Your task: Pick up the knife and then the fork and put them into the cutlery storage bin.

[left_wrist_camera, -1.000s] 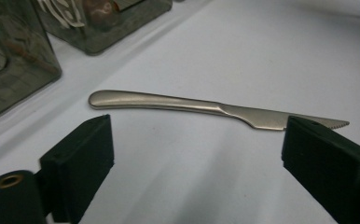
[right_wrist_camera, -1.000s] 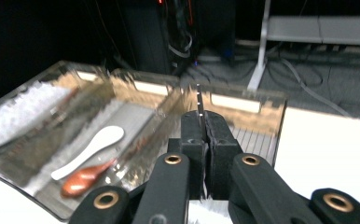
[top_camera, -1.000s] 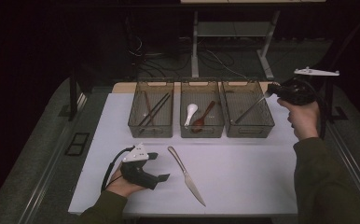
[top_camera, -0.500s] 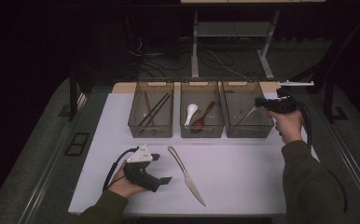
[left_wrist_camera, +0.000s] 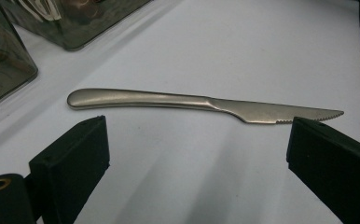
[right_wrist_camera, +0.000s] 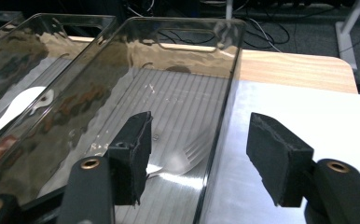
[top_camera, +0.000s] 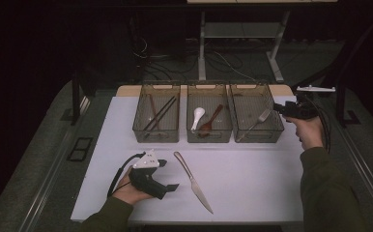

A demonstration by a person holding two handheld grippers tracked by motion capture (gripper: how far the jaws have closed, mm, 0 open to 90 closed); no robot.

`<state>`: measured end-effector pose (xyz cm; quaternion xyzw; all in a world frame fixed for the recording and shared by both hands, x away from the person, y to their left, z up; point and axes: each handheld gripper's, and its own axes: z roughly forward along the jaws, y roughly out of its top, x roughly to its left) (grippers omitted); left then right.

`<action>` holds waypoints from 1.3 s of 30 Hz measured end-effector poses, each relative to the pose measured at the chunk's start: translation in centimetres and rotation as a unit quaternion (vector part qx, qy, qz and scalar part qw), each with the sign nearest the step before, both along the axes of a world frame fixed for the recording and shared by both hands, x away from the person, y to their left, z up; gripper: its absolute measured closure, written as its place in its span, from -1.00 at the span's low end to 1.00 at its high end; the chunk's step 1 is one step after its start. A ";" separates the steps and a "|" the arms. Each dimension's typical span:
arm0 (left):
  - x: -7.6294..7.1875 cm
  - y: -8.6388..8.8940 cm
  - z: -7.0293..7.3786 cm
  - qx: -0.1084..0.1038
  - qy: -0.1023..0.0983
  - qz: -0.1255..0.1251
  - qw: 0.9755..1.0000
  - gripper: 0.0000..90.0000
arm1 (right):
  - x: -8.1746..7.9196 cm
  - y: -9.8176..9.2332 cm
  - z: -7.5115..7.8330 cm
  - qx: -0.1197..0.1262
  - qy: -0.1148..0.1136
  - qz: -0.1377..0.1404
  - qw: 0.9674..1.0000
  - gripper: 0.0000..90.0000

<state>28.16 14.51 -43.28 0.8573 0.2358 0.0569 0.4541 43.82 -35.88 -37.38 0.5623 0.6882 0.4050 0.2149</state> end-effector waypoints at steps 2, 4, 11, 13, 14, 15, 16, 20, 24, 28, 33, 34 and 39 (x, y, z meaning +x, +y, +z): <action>0.0 0.0 0.0 0.001 -0.001 0.000 1.000 -0.87 | -0.3 0.1 0.0 0.000 -0.004 0.007 1.000 -0.14; 0.0 -0.1 0.0 0.002 -0.001 0.000 1.000 -0.87 | -0.6 0.4 0.1 0.005 -0.009 0.009 1.000 -0.16; 0.7 -0.6 0.5 0.005 -0.007 0.008 1.000 -0.72 | -2.7 2.2 0.8 0.012 -0.024 0.063 0.998 -0.31; 1.2 -0.8 0.9 0.006 -0.005 0.006 1.000 -0.56 | -3.6 2.6 1.0 0.015 -0.031 0.078 0.996 -0.33; 1.4 -1.0 1.1 0.010 -0.007 0.000 1.000 -0.42 | -4.1 2.9 1.1 0.017 -0.036 0.083 0.996 -0.34; 1.6 -1.2 1.2 0.013 -0.009 -0.001 1.000 -0.28 | -4.6 3.1 1.1 0.020 -0.037 0.089 0.995 -0.35; 1.9 -1.4 1.4 0.011 -0.007 -0.006 1.000 -0.10 | -5.1 3.3 1.1 0.023 -0.039 0.095 0.994 -0.36; 2.7 -2.4 1.4 0.027 -0.006 -0.011 1.000 0.44 | -7.1 4.3 0.6 0.028 -0.044 0.125 0.991 -0.45; 3.9 -3.6 1.3 0.054 -0.014 0.001 0.998 0.89 | -9.1 5.2 -0.5 0.019 -0.049 0.150 0.987 -0.51; 5.6 -4.3 0.9 0.069 -0.016 0.014 0.997 0.99 | -10.6 6.1 -1.6 0.011 -0.044 0.167 0.985 -0.57; 7.4 -4.7 -0.1 0.093 -0.010 0.031 0.995 0.99 | -12.6 6.8 -3.6 0.006 -0.040 0.188 0.981 -0.63; 7.6 -4.7 -0.3 0.094 -0.008 0.032 0.995 0.99 | -12.9 6.9 -4.0 0.009 -0.037 0.191 0.981 -0.63; 8.2 -4.9 -0.9 0.113 -0.014 0.042 0.993 0.99 | -14.5 7.5 -5.3 0.000 -0.024 0.214 0.977 -0.63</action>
